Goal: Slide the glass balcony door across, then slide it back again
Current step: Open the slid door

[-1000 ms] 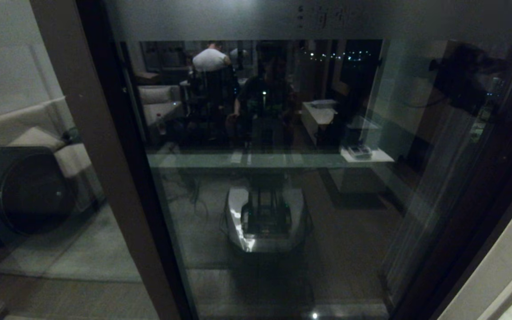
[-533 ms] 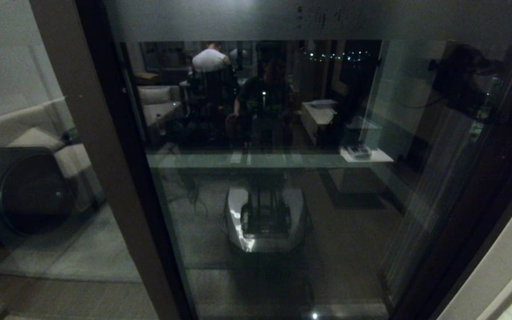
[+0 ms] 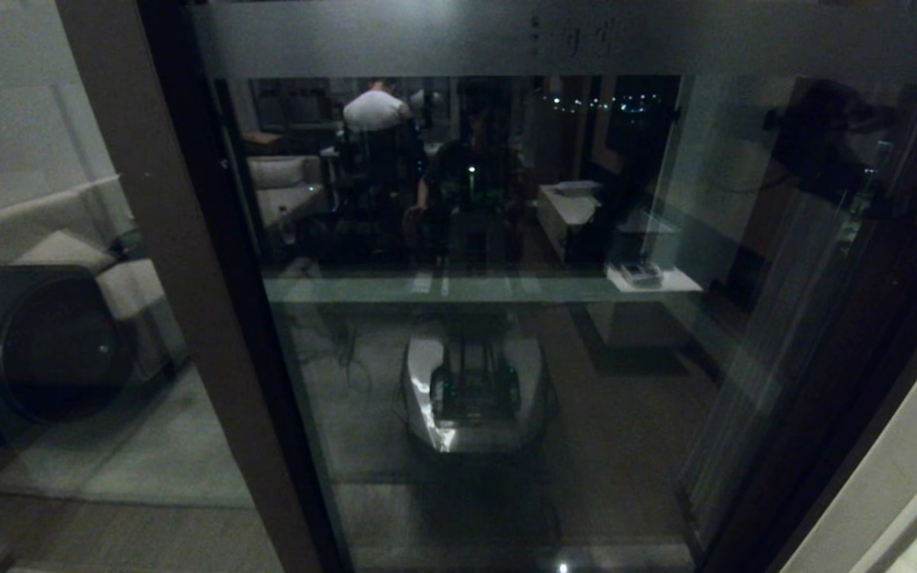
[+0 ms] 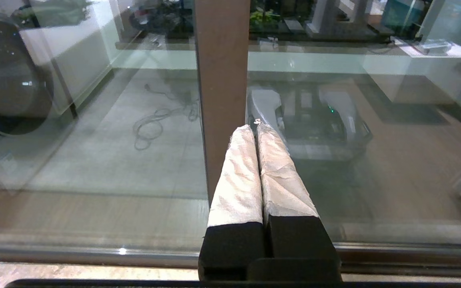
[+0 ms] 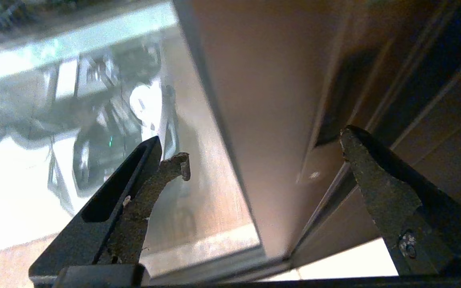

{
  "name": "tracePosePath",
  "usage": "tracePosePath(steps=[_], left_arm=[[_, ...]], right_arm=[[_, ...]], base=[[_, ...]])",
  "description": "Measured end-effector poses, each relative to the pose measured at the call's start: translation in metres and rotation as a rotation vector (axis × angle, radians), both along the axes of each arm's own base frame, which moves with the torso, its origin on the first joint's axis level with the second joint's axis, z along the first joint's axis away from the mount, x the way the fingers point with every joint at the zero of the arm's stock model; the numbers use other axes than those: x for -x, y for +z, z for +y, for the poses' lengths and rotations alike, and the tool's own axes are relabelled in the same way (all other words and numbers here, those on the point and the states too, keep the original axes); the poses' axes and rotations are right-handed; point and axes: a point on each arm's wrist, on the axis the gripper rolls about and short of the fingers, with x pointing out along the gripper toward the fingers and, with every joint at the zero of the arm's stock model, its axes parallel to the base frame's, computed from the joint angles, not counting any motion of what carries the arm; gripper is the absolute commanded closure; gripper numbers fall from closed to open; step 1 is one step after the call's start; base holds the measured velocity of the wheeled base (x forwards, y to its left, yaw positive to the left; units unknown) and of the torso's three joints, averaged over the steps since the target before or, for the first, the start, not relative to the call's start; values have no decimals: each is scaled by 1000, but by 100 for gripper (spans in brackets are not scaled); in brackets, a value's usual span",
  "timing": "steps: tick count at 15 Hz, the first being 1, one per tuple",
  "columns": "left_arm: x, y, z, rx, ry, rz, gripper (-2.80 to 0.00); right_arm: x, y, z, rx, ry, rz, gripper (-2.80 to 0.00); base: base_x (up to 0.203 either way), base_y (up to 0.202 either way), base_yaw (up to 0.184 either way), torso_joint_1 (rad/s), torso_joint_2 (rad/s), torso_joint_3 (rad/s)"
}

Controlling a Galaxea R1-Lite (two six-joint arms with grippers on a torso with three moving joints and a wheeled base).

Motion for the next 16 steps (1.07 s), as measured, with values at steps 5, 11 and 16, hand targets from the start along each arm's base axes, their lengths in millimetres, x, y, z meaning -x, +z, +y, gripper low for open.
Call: tracePosePath(steps=[5,11,16], left_arm=[[0,0,0,0,0,0,0],[0,0,0,0,0,0,0],[0,0,0,0,0,0,0]], right_arm=[[-7,-3,1,2,10,-3,-280],[-11,-7,15,-10,41,10,-280],[-11,-7,20,-13,53,14,-280]], base=[[0,0,0,0,0,0],[0,0,0,0,0,0],[0,0,0,0,0,0]])
